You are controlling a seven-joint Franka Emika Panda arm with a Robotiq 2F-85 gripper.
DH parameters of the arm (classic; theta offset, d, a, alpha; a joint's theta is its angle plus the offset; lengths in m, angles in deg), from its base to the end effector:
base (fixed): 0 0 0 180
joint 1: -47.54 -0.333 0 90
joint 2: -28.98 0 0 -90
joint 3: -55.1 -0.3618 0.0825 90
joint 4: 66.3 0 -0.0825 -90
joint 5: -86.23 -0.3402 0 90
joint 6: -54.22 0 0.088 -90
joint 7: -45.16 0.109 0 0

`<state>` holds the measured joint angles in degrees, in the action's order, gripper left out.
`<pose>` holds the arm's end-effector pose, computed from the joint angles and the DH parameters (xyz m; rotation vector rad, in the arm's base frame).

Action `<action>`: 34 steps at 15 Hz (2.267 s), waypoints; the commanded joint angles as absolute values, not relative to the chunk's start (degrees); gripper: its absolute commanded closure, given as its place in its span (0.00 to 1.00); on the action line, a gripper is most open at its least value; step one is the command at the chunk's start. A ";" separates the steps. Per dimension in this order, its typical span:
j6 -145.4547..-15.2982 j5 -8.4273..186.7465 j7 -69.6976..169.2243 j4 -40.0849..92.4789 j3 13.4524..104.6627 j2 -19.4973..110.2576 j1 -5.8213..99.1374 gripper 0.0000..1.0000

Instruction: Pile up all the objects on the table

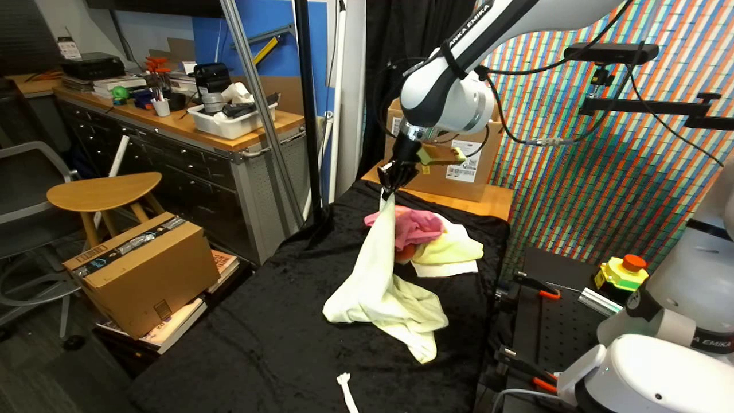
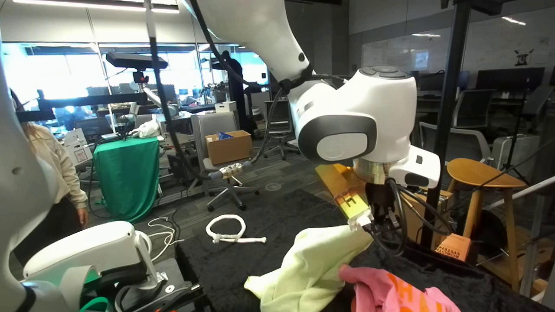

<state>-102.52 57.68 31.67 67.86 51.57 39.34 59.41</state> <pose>0.5080 -0.0935 0.3543 -2.8642 0.5084 -0.3663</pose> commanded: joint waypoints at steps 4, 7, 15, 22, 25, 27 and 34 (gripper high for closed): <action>-100.66 54.04 29.06 73.44 53.14 26.91 61.89 0.96; -99.75 56.30 31.97 74.03 58.28 22.70 59.33 0.96; -101.11 64.29 42.77 73.96 64.54 16.64 59.79 0.96; -100.89 69.99 47.11 69.17 65.61 24.93 59.53 0.96; -101.54 75.03 52.85 64.89 65.29 33.59 60.03 0.96; -101.63 79.05 58.99 61.26 66.37 39.19 60.10 0.96; -95.98 82.43 66.57 51.86 70.79 49.39 58.70 0.72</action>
